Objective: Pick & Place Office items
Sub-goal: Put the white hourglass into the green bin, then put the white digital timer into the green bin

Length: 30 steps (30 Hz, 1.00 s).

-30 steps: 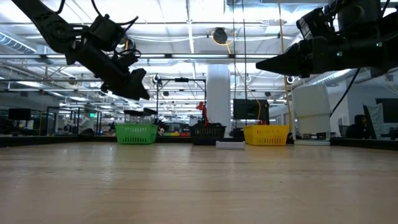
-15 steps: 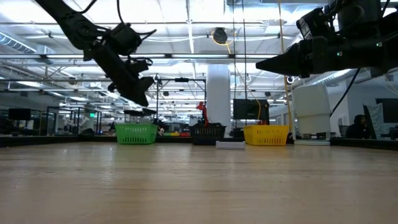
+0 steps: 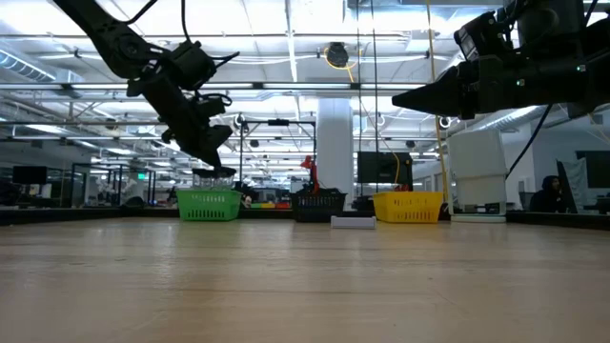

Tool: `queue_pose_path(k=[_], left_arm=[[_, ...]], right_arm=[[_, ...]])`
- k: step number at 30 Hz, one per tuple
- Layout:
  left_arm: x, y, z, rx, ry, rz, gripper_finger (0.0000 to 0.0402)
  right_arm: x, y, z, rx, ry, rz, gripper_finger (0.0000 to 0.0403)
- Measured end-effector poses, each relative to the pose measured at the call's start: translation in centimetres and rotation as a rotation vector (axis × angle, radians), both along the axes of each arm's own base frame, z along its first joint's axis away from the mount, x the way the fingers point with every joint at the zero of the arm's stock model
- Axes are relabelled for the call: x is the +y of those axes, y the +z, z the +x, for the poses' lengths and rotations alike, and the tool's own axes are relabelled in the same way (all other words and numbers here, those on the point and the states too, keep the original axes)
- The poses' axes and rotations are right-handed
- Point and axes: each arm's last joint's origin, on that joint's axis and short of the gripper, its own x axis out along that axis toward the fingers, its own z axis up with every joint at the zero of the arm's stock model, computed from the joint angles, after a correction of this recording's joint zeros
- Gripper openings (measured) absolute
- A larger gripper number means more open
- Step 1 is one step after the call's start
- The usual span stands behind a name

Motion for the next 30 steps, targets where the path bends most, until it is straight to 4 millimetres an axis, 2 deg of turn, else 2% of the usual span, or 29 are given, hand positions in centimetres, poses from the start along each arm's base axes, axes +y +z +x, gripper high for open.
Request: queue_pose_path(k=[9, 17, 23, 30], left_arm=[[-0.2, 0.5, -0.2, 0.006, -0.016, 0.019, 0.0035], [-2.5, 2.5, -1.3, -0.059, -0.1, 0.072, 0.0035], [-6.0, 0.2, -3.6, -0.167, -0.332, 0.108, 0.0035], [-9.2, -2.8, -6.8, -0.434, -0.525, 0.227, 0.0035]], right_arm=[[0.0, -0.1, 0.0, 0.006, 0.0, -0.001, 0.0001], [0.0, -0.1, 0.0, 0.002, -0.006, 0.03, 0.0001], [-0.8, -0.4, 0.7, 0.076, -0.057, 0.17, 0.0001], [-2.0, 1.1, 2.8, 0.2, -0.162, 0.261, 0.0001]])
